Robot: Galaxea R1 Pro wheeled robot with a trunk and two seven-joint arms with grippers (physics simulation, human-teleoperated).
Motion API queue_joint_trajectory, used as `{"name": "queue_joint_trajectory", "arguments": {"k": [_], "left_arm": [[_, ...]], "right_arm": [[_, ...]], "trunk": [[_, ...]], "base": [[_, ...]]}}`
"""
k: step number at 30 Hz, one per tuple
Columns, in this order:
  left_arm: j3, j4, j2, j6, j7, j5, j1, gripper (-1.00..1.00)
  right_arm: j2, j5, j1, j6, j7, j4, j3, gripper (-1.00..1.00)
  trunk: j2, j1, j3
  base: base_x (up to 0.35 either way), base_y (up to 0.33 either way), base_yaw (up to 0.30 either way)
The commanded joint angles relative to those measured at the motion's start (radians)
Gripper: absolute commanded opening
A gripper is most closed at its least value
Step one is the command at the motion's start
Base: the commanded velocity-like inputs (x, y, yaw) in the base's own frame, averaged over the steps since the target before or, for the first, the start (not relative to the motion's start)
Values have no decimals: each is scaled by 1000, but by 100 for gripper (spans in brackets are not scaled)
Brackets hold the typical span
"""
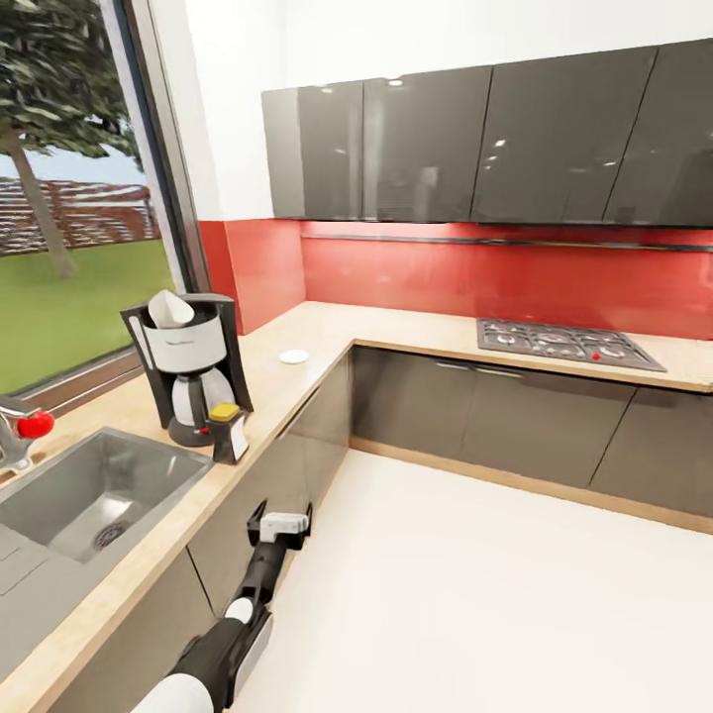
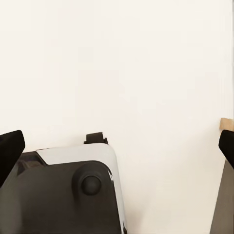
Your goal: Set up a coffee station on the kitchen countertop: keep the coffee maker on the countertop, move the bottle of coffee from the kitchen shelf to the counter next to the coffee maker, place a paper coffee filter on top of the coffee maker, put the saucer next to the coffee maker with the coffee cup on the saucer, and place the electric kettle next to the coffee maker.
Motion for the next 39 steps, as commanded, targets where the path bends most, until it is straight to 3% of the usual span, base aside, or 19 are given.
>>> {"name": "queue_joint_trajectory", "arguments": {"k": [1,6,9,12,15,18,21,25,29,32,39], "left_arm": [[1,0,-2,-3,5,-9,14,100],[0,43,-15,-1,4,-15,115,100],[-4,121,-13,0,5,-35,175,100],[-8,243,2,10,15,-90,246,100],[-5,316,27,19,20,-98,284,100],[1,362,34,41,22,-93,291,100],[5,375,33,107,29,-85,292,100],[4,381,27,342,61,-80,293,100],[1,383,33,551,74,-77,294,100],[1,392,37,610,78,-78,301,100],[-2,400,40,633,79,-79,317,100]], "right_arm": [[0,10,-1,-4,-2,2,-8,100],[0,10,-1,-4,-2,2,-9,100],[0,9,-1,-4,-2,2,-9,100],[0,9,-1,-4,-2,3,-9,100],[-3,10,-1,-4,-1,0,-10,100],[-7,10,-2,-4,0,-9,-10,100],[-12,10,-2,-5,3,-65,-10,100],[-7,8,-2,-5,7,-167,-9,100],[-1,9,-1,-5,9,-190,-6,100],[-1,10,-2,-5,12,-189,-6,100],[-9,6,-2,-4,9,-164,-13,100]], "trunk": [[-2,1,-2],[-2,1,-2],[-2,1,-2],[-2,1,-2],[-2,1,-2],[-2,1,-2],[-2,1,-2],[-2,1,-2],[-2,1,-2],[-2,1,-2],[-2,1,-2]], "base": [[0,0,-139],[0,0,-40],[0,0,-7],[0,0,-1],[0,0,0],[0,0,0],[0,0,0],[0,0,0],[0,0,0],[0,0,0],[0,0,0]]}}
